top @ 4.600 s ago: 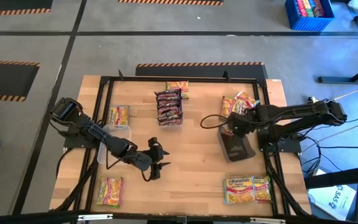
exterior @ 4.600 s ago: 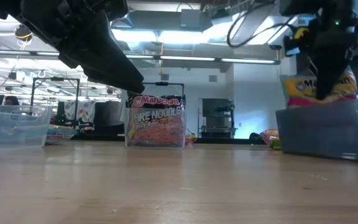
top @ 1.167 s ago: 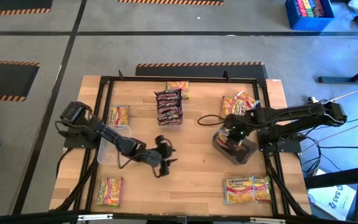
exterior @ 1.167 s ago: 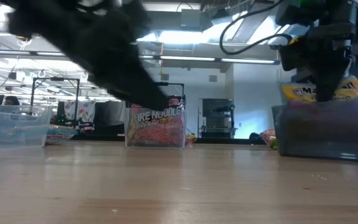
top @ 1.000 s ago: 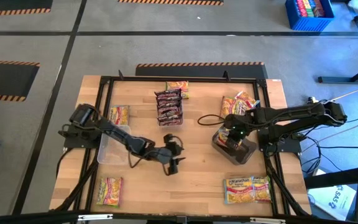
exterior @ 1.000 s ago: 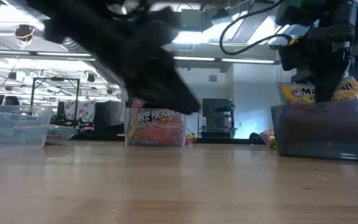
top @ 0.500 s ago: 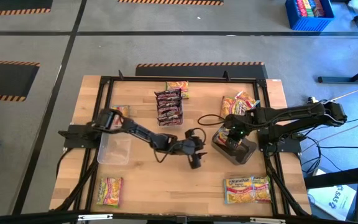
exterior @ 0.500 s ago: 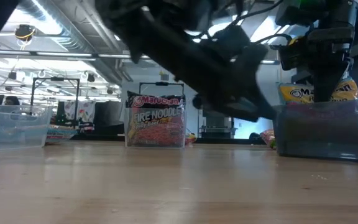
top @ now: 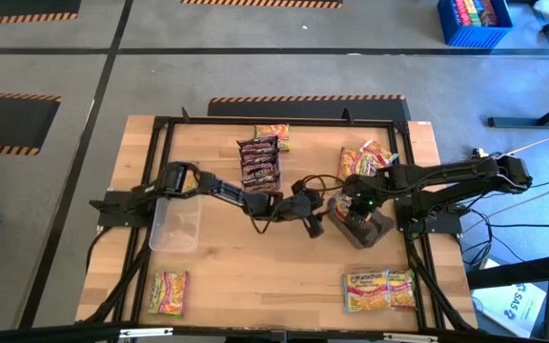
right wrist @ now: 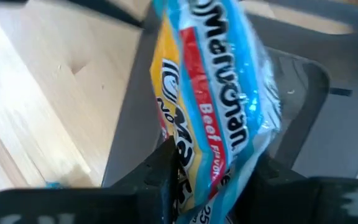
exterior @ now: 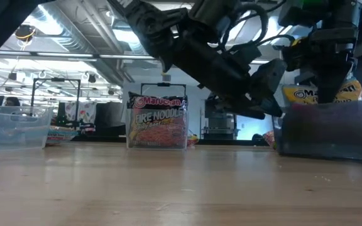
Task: Sort Maruchan noodles
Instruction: Put the blue noodle pack into the black bin
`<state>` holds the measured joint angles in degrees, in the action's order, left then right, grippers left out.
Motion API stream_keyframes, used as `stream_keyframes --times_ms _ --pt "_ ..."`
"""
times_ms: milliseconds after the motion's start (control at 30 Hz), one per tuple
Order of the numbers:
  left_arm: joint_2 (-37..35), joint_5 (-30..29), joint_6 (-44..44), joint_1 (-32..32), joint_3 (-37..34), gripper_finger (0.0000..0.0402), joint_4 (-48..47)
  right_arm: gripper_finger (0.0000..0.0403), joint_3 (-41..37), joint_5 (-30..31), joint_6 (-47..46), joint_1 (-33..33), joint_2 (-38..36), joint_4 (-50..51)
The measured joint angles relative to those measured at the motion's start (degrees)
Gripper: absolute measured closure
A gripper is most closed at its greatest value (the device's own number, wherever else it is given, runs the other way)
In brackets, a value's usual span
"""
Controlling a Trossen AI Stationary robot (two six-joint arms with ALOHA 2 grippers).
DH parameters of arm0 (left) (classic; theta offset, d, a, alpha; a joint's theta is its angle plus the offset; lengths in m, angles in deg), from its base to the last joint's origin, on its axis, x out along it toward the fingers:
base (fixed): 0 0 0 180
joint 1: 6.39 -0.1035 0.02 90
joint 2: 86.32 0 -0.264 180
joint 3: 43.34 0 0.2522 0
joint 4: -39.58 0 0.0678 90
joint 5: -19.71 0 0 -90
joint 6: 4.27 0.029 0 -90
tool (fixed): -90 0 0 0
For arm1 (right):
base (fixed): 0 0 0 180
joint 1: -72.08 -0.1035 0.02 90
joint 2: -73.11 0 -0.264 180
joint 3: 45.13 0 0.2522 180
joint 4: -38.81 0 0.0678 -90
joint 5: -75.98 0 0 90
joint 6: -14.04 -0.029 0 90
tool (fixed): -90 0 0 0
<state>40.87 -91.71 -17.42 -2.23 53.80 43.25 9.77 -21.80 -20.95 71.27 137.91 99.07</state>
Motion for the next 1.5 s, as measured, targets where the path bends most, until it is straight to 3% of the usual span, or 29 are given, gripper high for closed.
stream_keyframes --times_ms 367,700,1000,1233,1500 --pt "0.0 1.5 -0.1 -2.7 0.1 0.0206 3.0 0.0302 0.0 4.8 3.4 -5.3 0.0 0.0" --pt "0.0 1.2 3.1 -4.1 0.1 0.0206 3.4 0.0302 0.0 7.8 10.2 -5.3 0.0 -0.5" --pt "0.0 8.2 4.7 -6.3 0.1 0.0206 6.5 0.0302 0.1 9.8 14.4 -5.3 0.0 -2.9" --pt "0.0 8.5 4.6 -5.4 0.1 0.0206 5.7 0.0302 0.1 12.2 14.2 -5.2 0.0 -2.3" --pt "-0.7 8.7 4.4 -3.4 0.1 0.0206 5.3 0.0302 0.1 12.8 5.0 -5.2 0.0 4.5"
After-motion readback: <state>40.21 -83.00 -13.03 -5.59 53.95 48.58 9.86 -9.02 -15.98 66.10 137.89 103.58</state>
